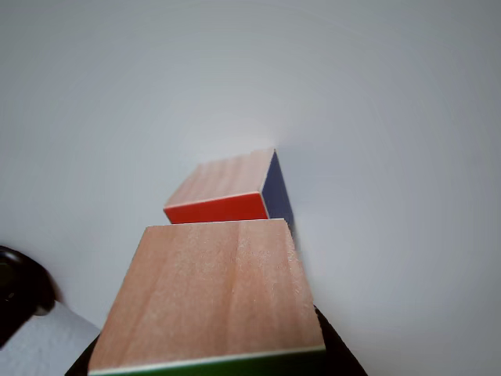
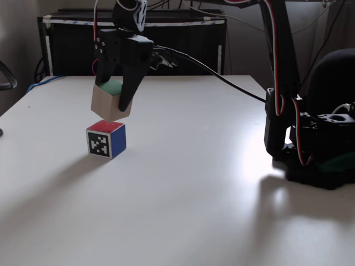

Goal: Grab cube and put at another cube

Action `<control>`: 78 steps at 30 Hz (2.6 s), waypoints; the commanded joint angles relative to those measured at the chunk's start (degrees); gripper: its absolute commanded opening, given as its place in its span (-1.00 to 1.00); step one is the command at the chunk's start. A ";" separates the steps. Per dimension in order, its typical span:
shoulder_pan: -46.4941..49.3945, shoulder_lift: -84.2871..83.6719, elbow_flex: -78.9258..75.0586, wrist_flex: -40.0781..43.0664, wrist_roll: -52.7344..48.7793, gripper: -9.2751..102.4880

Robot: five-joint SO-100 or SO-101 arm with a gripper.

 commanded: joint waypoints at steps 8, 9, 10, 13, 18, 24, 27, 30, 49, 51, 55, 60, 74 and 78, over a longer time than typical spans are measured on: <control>0.18 -3.96 -6.94 1.67 -0.18 -0.55; 0.09 -4.31 -7.03 1.67 -0.18 -0.55; 0.09 -4.57 -7.21 1.67 -0.09 -0.55; 0.18 -5.80 -8.17 1.67 0.09 -0.53; 0.53 -7.47 -9.84 1.67 0.18 -0.51; 0.53 -10.72 -13.97 3.87 0.09 -0.41; 0.70 -13.80 -18.54 6.59 0.53 -0.31; 1.05 -18.11 -25.58 10.90 1.32 -0.23; 0.97 -20.65 -30.67 14.94 1.58 -0.10; 0.35 -19.34 -29.00 14.94 2.02 -0.09; -1.49 -14.94 -24.26 14.94 3.08 -0.08; -3.34 -7.73 -19.16 14.94 4.31 -0.07; -0.97 11.16 -8.88 14.85 2.55 0.03; -2.72 22.85 2.29 12.30 1.23 0.04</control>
